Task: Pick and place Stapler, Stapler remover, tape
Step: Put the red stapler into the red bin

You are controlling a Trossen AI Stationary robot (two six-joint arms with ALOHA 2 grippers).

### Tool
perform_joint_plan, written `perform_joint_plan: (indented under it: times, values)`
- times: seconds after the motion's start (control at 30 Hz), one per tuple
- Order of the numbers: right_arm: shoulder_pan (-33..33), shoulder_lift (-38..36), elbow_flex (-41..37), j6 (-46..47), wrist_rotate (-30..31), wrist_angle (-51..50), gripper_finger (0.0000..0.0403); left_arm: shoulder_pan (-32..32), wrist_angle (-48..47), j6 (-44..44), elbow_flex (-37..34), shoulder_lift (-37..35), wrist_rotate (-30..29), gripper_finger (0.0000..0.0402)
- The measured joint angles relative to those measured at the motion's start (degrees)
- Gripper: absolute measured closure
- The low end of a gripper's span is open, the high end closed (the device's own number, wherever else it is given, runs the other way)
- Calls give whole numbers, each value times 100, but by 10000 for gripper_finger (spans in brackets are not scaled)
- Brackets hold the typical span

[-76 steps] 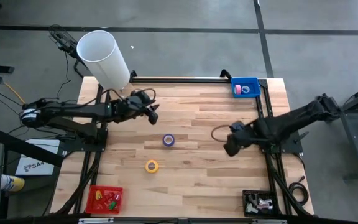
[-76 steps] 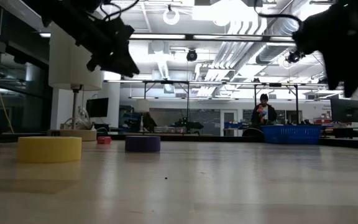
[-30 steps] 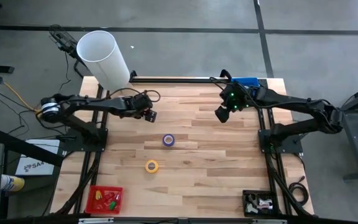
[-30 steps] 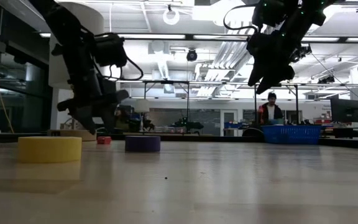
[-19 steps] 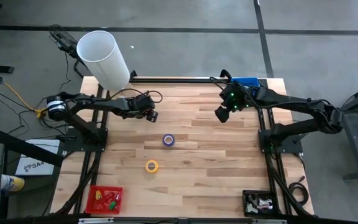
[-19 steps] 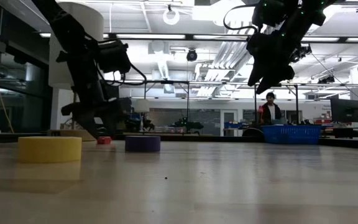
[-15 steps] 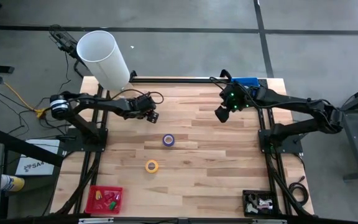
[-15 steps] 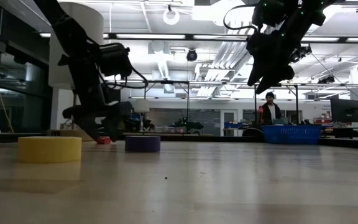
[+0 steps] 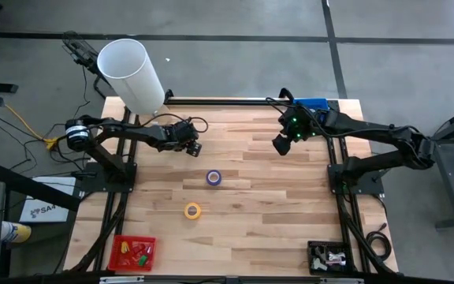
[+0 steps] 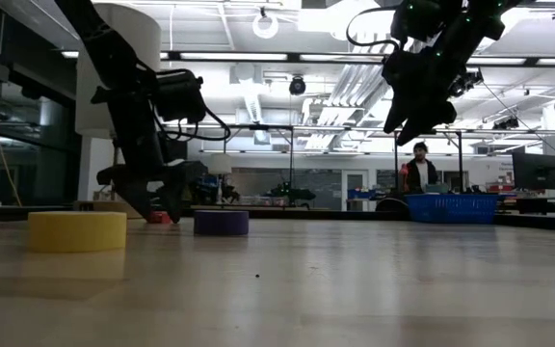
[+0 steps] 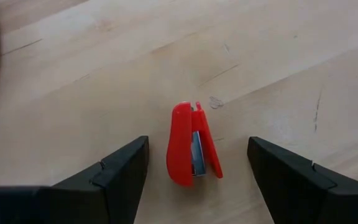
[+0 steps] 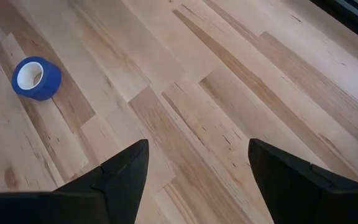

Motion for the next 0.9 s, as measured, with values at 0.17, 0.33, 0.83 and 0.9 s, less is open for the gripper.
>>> perform_joint_plan:
  times: [0.17,0.33,0.83,0.9]
  values:
    - [0,0,0,-7,0,0,137,0,-25,-21,-1,4,22,134]
    - [0,0,0,-7,0,0,137,0,-35,-24,-4,7,34,134]
    - [0,0,0,-9,0,0,137,2,-40,-26,-12,13,57,235]
    - [0,0,0,-9,0,0,137,2,-42,-26,-12,13,72,250]
